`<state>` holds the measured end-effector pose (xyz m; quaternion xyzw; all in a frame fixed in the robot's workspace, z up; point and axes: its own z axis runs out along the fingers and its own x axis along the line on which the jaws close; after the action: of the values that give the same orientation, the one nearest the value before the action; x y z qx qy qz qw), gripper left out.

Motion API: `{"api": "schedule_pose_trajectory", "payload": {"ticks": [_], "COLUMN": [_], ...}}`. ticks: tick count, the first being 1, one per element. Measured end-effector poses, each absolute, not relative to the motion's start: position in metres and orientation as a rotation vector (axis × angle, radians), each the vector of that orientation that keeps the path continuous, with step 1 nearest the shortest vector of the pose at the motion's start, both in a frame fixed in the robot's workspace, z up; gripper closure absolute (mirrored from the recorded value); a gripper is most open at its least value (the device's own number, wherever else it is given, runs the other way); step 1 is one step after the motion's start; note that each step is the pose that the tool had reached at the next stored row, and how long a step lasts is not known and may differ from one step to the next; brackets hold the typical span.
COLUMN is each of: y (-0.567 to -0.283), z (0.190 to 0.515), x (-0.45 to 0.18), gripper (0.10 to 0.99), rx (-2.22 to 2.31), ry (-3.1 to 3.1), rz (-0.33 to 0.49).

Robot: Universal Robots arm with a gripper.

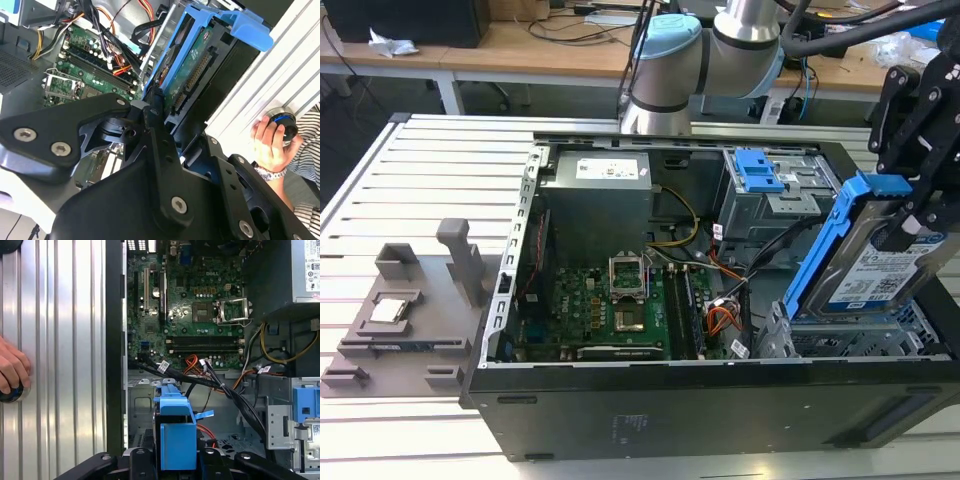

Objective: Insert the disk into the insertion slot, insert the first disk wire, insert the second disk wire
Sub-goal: 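Insert the disk into the insertion slot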

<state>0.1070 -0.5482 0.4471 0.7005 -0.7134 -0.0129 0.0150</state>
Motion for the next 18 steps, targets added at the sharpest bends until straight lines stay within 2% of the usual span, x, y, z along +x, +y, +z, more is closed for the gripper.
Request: {"api": "schedule_pose_trajectory", "payload": {"ticks": [18], "y": [-0.545], "z": [0.419], "x": [0.109], "gripper": [0.725], "rx": [2.18], "ry": [-2.22], "rz": [-0.04]}}
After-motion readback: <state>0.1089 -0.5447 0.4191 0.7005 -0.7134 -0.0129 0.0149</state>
